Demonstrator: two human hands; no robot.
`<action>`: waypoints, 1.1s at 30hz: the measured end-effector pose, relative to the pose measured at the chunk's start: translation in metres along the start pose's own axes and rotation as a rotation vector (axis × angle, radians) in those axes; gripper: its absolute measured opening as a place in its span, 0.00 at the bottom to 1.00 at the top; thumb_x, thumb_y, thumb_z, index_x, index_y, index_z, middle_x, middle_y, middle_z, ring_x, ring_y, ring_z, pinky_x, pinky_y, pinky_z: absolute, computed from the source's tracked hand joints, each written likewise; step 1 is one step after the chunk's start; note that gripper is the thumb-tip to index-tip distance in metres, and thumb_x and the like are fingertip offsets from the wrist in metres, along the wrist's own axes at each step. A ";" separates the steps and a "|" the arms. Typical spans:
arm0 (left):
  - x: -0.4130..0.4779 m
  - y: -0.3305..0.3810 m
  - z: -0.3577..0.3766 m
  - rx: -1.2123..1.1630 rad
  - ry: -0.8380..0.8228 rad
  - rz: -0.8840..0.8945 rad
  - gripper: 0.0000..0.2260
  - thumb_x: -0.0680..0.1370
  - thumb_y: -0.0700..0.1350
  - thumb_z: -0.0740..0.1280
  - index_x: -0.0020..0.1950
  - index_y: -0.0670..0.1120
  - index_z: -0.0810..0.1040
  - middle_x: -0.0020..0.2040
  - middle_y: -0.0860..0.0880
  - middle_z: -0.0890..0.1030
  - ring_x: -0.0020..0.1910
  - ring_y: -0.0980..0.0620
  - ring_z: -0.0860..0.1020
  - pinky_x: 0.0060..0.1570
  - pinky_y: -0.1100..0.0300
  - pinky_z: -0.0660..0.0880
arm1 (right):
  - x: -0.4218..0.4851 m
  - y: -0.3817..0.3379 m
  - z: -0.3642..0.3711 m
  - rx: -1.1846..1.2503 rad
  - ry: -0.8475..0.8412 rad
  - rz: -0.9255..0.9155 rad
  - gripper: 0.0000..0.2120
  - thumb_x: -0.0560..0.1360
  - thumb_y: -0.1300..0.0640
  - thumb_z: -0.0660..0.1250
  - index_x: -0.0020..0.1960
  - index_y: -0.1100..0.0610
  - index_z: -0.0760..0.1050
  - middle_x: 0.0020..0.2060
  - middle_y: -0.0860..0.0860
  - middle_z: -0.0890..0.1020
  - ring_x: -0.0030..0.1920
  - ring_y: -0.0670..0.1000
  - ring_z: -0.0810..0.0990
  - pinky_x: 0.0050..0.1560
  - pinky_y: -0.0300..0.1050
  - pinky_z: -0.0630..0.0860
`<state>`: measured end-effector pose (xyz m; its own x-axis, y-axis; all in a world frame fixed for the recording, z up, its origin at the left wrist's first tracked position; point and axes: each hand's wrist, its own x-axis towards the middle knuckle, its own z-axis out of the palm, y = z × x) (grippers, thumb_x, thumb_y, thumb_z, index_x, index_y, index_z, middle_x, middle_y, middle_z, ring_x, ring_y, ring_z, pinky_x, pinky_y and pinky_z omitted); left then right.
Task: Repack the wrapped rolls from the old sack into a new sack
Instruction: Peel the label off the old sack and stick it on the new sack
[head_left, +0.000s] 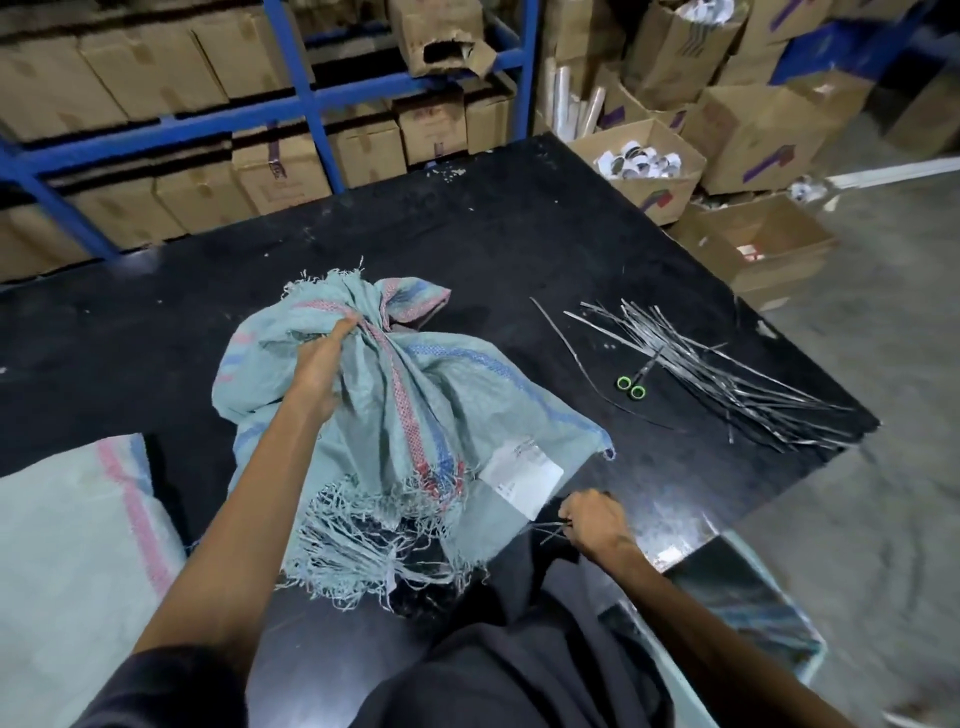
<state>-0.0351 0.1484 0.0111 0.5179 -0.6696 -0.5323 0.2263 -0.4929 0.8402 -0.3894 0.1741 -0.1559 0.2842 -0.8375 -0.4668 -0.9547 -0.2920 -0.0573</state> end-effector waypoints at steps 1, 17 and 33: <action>0.000 0.003 -0.001 0.024 0.009 -0.005 0.24 0.70 0.64 0.73 0.58 0.48 0.82 0.54 0.50 0.85 0.57 0.46 0.80 0.59 0.46 0.72 | 0.003 -0.002 -0.004 -0.001 0.012 -0.015 0.08 0.72 0.60 0.67 0.47 0.52 0.82 0.44 0.52 0.85 0.49 0.53 0.83 0.61 0.44 0.75; -0.044 -0.046 0.099 1.468 -0.431 0.800 0.32 0.77 0.42 0.69 0.79 0.49 0.61 0.79 0.44 0.62 0.79 0.47 0.58 0.77 0.54 0.53 | 0.065 -0.033 -0.076 0.294 0.437 -0.467 0.13 0.68 0.61 0.73 0.51 0.51 0.81 0.50 0.47 0.79 0.52 0.54 0.80 0.41 0.47 0.79; 0.073 -0.085 0.096 1.954 -0.330 0.649 0.62 0.67 0.63 0.76 0.79 0.50 0.31 0.81 0.45 0.35 0.80 0.45 0.38 0.78 0.49 0.39 | 0.122 -0.040 -0.102 0.379 0.644 -0.696 0.03 0.73 0.67 0.71 0.44 0.60 0.81 0.56 0.51 0.82 0.57 0.53 0.79 0.50 0.50 0.79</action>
<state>-0.0961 0.0881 -0.1094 -0.0378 -0.8907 -0.4530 -0.9701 0.1415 -0.1972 -0.3079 0.0369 -0.1205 0.6735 -0.6595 0.3338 -0.4928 -0.7372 -0.4622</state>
